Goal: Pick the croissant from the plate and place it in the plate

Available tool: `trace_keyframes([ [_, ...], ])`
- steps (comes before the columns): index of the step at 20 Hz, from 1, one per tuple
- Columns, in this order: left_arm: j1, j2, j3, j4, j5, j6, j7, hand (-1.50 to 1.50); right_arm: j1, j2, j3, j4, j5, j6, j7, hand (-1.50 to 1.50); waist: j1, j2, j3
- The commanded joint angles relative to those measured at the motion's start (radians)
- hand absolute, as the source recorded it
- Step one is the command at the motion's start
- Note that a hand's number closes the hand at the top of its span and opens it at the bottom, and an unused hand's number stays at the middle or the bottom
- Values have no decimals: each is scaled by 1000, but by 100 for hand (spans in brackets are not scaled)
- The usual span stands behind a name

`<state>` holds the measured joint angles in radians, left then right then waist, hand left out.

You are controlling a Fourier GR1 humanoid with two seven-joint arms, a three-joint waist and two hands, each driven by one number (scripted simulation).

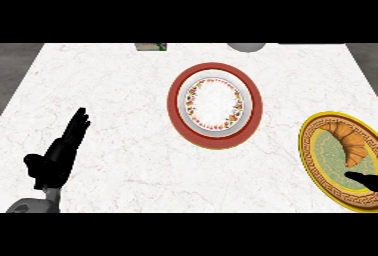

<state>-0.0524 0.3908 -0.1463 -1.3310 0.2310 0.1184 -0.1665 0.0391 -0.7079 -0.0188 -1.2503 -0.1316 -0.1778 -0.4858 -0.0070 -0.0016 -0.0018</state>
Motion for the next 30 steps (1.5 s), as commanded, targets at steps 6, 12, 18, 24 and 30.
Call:
trace_keyframes([
  [6,17,-18,0,-57,-19,6,29,0,-7,-176,90,-53,162,100,331,-150,15,1,1],
  [12,-70,-46,36,72,-38,-34,14,0,-48,-146,99,-4,236,166,400,-150,9,4,2],
  [18,-14,-49,52,58,-69,-61,-30,0,-21,-156,102,-86,321,220,537,-150,5,1,1],
  [24,0,-93,66,8,-106,-56,6,0,-140,-71,74,123,427,287,459,-150,9,2,2],
  [30,-16,-88,114,46,-115,-111,-2,0,-311,25,66,327,540,284,439,-150,15,4,2],
])
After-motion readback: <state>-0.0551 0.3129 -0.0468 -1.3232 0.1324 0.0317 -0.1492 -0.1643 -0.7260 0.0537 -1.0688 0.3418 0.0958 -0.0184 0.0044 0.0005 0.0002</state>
